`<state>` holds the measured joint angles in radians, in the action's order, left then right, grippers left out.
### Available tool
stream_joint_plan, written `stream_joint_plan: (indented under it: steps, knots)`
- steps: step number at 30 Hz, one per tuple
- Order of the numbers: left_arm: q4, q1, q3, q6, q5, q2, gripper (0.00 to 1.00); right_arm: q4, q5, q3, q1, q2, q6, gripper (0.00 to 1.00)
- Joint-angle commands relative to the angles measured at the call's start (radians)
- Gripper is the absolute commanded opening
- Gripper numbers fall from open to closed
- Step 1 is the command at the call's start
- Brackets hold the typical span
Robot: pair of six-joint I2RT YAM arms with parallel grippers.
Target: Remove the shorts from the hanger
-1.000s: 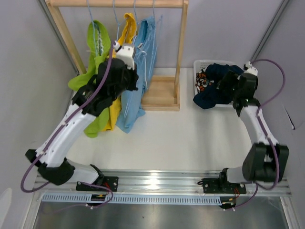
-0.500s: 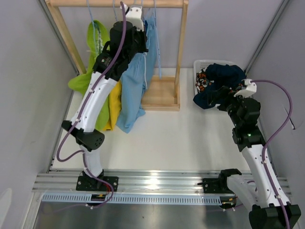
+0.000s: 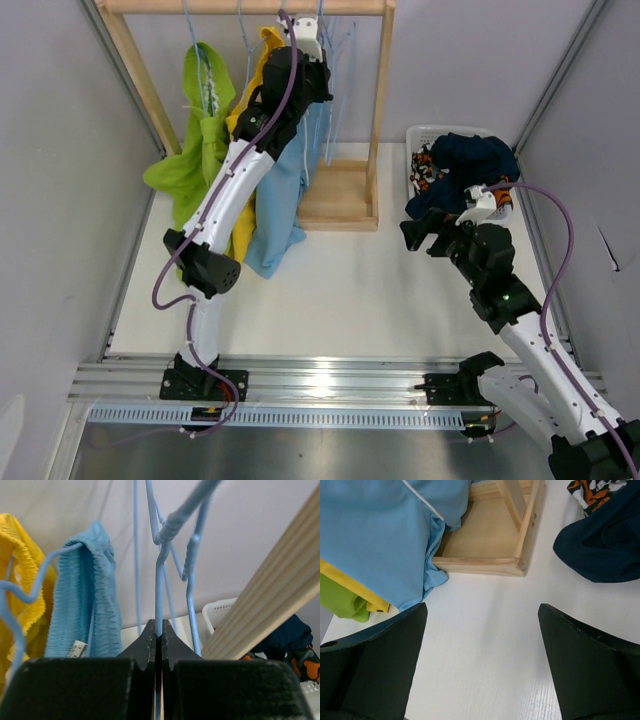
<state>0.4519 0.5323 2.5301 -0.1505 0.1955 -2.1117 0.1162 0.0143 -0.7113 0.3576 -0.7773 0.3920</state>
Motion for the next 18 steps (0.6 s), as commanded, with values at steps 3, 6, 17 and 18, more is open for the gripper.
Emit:
stream_joint_plan:
  steps: [3,6,17,18]
  knots:
    - [-0.096,-0.025,0.047,-0.046,0.002,0.016,0.0,-0.015,-0.062,0.013,0.052,0.021,0.004,1.0]
    - [-0.108,-0.032,0.05,-0.053,0.021,0.025,0.0,-0.019,-0.066,0.015,0.063,0.023,0.011,0.99]
    - [-0.122,-0.071,0.068,-0.139,-0.112,-0.062,0.03,0.008,-0.099,0.007,0.107,0.039,-0.001,0.99]
    - [-0.122,-0.071,0.067,-0.142,-0.126,-0.07,0.06,0.011,-0.102,0.007,0.109,0.042,-0.001,0.99]
